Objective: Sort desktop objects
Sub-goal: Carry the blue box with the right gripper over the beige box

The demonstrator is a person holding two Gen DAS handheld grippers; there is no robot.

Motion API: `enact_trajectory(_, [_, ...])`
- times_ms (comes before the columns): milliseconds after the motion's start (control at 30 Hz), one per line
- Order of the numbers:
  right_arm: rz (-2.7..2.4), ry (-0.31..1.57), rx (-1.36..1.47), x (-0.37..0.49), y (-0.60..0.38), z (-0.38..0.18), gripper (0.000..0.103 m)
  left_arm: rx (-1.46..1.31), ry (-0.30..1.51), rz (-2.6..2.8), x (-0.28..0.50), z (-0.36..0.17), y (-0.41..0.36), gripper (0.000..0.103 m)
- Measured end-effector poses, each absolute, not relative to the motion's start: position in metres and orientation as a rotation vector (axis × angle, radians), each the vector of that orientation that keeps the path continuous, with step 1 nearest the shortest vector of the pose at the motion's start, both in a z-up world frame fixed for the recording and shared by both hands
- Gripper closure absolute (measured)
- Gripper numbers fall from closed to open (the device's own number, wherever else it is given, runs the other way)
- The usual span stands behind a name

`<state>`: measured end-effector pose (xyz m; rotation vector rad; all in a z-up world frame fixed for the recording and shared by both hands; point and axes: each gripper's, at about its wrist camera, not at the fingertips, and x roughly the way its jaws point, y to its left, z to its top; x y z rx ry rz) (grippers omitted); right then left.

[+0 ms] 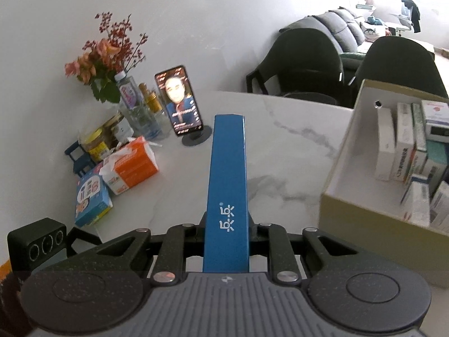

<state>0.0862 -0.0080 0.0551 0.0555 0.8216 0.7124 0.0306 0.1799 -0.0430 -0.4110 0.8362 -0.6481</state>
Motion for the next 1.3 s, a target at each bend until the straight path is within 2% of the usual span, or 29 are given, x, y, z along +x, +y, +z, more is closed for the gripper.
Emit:
enact_trajectory(633, [0.615, 0.773, 0.154, 0.136, -0.067, 0.078, 0.08, -0.381, 0.84, -0.678, 0.075, -0.028, 0.142, 0.0])
enact_trajectory(1300, [0.479, 0.795, 0.365, 0.225, -0.114, 0.066, 0.08, -0.365, 0.888, -0.677, 0.084, -0.029, 0.126, 0.0])
